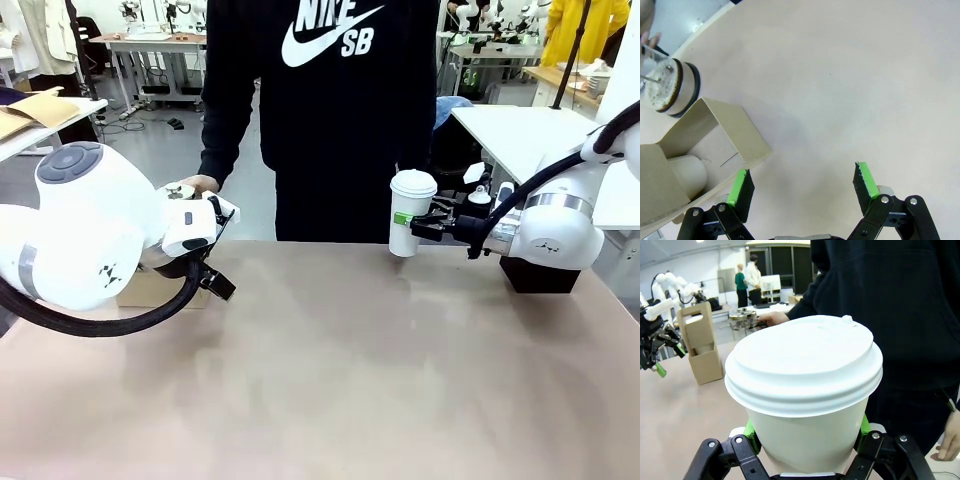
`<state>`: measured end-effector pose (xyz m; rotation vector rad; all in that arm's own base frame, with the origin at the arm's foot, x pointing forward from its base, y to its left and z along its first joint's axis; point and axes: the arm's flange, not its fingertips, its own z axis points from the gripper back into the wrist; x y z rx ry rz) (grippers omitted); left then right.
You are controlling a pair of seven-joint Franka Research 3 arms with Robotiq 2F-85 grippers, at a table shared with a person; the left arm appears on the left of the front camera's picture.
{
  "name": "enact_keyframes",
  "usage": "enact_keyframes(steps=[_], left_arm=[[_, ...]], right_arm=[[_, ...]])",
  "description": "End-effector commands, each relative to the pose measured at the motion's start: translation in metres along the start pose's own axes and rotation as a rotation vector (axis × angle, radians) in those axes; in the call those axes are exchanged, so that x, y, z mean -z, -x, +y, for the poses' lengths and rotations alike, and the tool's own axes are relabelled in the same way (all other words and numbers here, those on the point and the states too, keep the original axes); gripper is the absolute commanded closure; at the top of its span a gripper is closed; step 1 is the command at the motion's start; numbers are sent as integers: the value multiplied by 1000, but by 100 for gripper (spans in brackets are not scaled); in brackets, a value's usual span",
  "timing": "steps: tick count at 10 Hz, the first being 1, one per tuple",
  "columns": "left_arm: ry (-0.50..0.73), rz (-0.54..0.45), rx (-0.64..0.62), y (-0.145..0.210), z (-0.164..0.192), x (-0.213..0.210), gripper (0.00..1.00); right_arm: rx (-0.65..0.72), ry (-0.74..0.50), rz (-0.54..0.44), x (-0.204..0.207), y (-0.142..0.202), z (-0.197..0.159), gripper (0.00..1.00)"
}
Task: Pour a drink into a cup and package it in a carrier.
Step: When a person places the Paper Cup Lid on the 600 ml Paper Cup , lift the 600 ml Paper Cup.
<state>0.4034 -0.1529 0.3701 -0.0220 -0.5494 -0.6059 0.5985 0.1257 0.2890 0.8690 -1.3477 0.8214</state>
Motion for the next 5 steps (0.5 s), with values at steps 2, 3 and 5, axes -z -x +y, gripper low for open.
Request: enact_keyframes(steps=[2,3,5], left_arm=[[2,-1,-2,0,1,0,0],[2,-1,-2,0,1,0,0],[2,-1,-2,0,1,0,0]], right_arm=[[-9,10,-20,3,-6,1,19],[-9,10,-20,3,-6,1,19],[-9,10,-20,3,-6,1,19]])
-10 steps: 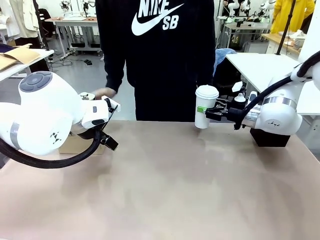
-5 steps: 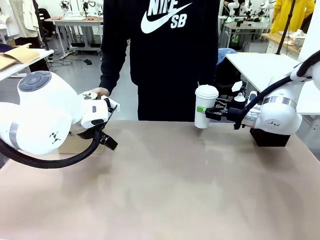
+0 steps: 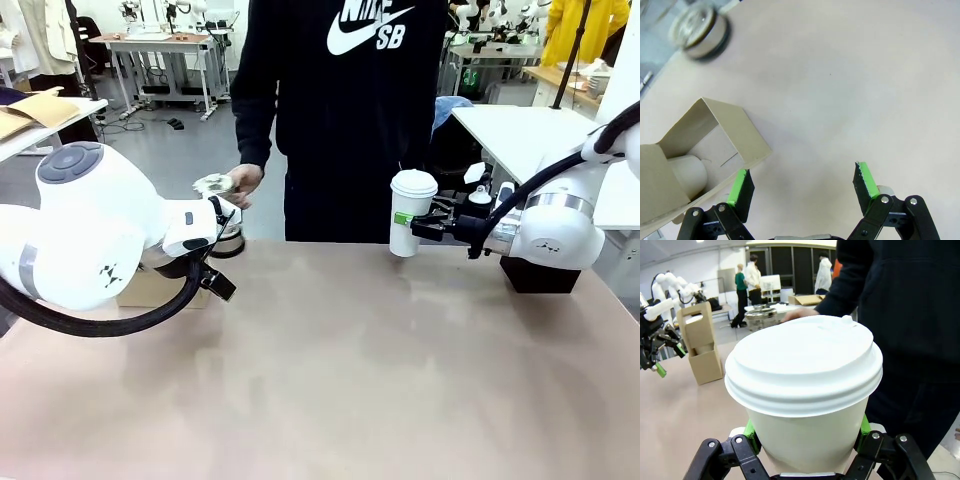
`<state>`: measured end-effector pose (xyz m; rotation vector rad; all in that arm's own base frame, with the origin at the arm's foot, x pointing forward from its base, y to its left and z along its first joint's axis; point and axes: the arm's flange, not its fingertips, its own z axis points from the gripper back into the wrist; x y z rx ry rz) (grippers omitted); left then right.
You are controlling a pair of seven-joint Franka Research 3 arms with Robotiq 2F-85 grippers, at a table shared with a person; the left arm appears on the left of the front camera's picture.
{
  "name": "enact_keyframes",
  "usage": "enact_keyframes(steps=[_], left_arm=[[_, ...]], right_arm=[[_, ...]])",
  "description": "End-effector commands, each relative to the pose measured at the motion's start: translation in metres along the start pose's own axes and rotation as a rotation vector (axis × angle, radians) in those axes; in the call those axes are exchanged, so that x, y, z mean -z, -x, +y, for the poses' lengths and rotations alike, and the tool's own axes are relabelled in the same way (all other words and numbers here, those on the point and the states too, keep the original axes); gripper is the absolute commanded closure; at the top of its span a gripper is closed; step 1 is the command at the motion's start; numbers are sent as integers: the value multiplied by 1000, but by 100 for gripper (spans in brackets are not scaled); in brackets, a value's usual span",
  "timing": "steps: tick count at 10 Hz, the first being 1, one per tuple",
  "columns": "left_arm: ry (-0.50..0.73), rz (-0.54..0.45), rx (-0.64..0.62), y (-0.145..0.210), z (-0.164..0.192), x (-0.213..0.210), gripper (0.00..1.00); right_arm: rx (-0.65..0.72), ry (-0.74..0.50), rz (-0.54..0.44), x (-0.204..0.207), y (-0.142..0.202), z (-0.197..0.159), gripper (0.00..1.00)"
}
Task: Pour a drink into a cup and package it in a carrier.
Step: When a person places the Paper Cup Lid on the 600 ml Paper Cup , lift the 600 ml Paper Cup.
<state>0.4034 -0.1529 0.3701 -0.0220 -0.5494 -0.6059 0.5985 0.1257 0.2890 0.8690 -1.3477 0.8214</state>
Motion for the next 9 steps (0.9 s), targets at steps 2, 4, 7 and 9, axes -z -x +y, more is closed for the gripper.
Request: enact_keyframes(steps=[2,4,7,9], left_arm=[[2,-1,-2,0,1,0,0],[2,-1,-2,0,1,0,0],[2,-1,-2,0,1,0,0],[2,-1,-2,0,1,0,0]], right_arm=[[-9,10,-20,3,-6,1,19],[0,0,0,0,0,0,19],[-33,7,29,-2,-76,23,19],[-28,9,33,-5,-123,28,19]])
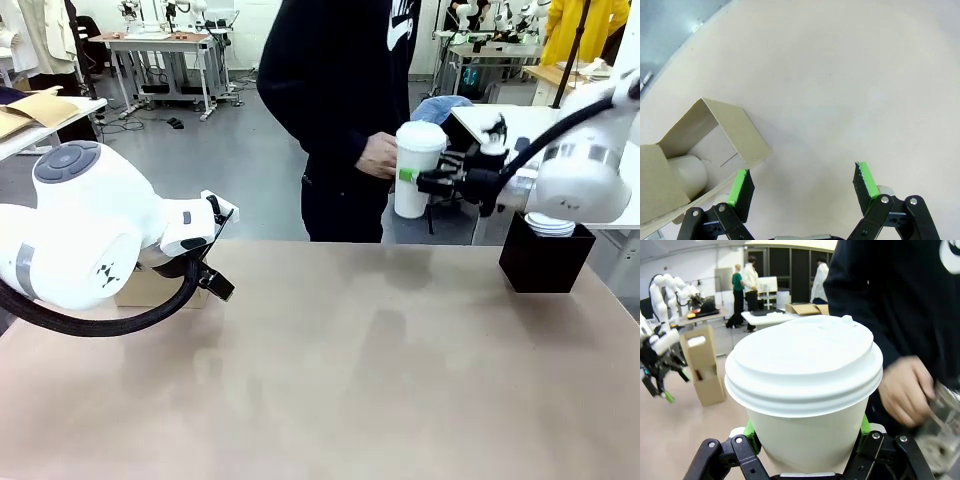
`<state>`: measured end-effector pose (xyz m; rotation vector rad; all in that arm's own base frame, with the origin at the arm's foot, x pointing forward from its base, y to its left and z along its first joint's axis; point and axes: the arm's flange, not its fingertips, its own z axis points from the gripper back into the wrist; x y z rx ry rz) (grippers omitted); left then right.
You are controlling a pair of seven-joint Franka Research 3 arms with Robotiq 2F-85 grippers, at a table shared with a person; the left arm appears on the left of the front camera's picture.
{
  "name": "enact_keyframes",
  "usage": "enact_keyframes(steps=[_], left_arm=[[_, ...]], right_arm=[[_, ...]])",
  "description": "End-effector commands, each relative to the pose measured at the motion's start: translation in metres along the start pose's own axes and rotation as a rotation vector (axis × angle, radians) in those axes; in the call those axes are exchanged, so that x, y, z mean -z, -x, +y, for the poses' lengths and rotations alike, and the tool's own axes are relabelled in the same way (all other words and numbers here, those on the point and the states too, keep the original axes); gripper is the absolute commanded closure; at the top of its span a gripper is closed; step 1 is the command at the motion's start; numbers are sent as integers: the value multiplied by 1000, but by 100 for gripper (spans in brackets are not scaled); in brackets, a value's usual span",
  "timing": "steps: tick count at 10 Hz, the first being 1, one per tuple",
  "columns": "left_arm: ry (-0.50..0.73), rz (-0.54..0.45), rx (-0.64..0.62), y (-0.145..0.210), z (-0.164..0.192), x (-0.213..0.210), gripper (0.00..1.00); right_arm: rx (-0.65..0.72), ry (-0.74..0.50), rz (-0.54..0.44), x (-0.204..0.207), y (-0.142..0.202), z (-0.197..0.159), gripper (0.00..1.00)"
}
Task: Pour a drink into a cup and package it in a carrier.
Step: When a person places the Paper Cup Lid on the 600 ml Paper Cup , lift the 600 ml Paper Cup.
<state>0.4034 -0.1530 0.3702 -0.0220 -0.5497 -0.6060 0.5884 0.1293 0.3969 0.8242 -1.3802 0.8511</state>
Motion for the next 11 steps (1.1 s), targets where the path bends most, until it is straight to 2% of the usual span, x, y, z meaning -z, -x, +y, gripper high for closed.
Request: enact_keyframes(steps=[1,4,6,8,9,11], left_arm=[[2,-1,-2,0,1,0,0],[2,-1,-2,0,1,0,0],[2,-1,-2,0,1,0,0],[2,-1,-2,0,1,0,0],[2,-1,-2,0,1,0,0],[2,-1,-2,0,1,0,0]], right_arm=[[23,-41,22,3,-47,35,19],[24,-128,15,3,-119,90,19],[20,-131,22,-4,-145,108,19],[70,-180,-23,-16,-156,114,19],[-3,-144,-8,-1,-151,112,19],[-3,-144,-8,-1,-151,112,19]])
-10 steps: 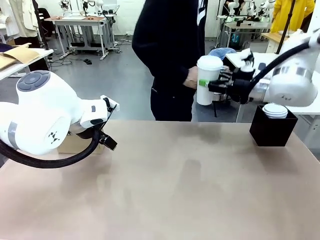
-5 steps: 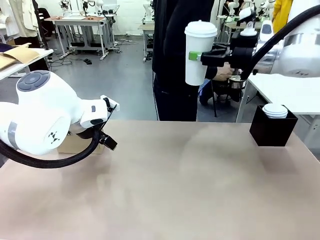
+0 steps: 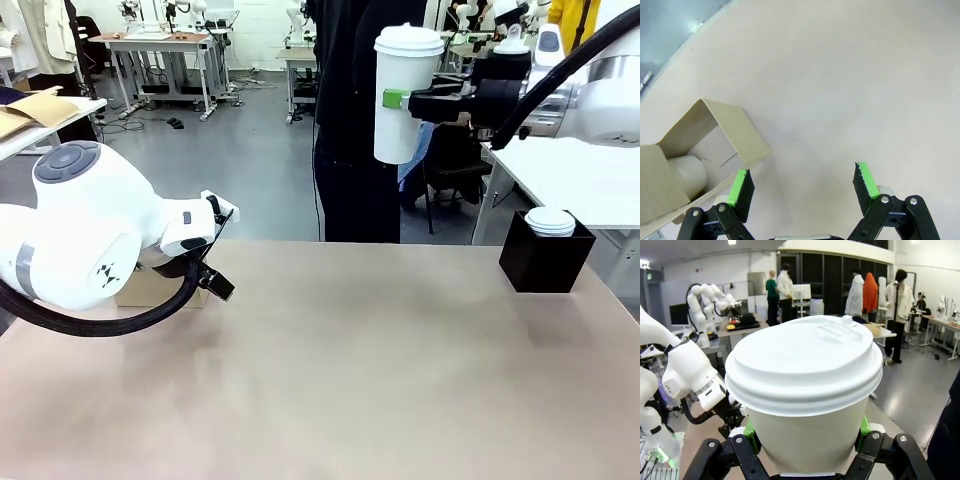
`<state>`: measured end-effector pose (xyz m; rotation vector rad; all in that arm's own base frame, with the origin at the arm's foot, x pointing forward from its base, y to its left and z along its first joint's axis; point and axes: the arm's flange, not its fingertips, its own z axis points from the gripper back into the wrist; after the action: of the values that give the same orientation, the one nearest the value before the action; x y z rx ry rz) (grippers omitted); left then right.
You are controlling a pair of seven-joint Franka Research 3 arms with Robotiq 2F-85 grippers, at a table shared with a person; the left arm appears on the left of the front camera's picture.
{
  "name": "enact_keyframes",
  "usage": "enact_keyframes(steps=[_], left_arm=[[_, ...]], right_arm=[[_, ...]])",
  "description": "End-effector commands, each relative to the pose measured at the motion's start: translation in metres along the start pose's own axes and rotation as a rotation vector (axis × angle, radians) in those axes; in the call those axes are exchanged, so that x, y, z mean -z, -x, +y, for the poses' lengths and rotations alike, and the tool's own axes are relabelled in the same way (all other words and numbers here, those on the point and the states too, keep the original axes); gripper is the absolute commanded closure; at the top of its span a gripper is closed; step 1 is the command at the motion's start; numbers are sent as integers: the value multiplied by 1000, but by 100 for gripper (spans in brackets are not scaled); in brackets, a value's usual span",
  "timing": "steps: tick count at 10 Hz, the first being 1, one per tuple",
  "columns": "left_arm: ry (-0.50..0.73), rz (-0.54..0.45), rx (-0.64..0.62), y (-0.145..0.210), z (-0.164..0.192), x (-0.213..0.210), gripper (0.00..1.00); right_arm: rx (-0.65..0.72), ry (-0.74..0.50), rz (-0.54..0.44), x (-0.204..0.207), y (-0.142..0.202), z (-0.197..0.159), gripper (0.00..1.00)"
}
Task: Pour a drink into a cup and package it in a carrier.
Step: When a person places the Paper Cup Lid on the 600 ml Paper Cup , lift the 600 ml Paper Cup, then position the Cup Carrier in the center of the table.
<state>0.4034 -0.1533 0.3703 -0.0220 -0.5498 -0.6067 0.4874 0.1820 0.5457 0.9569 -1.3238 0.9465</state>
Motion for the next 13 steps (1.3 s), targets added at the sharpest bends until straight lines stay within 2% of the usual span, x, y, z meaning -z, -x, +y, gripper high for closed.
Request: enact_keyframes(steps=[1,10,12,13], left_arm=[[2,-1,-3,0,1,0,0],[0,0,0,0,0,0,0],[-9,-13,-41,-11,6,-43,0],[-8,21,-84,-18,10,-70,0]], right_arm=[[-23,8,1,4,-2,-2,19],[-23,8,1,4,-2,-2,19],[-23,8,1,4,-2,-2,19],[-23,8,1,4,-2,-2,19]])
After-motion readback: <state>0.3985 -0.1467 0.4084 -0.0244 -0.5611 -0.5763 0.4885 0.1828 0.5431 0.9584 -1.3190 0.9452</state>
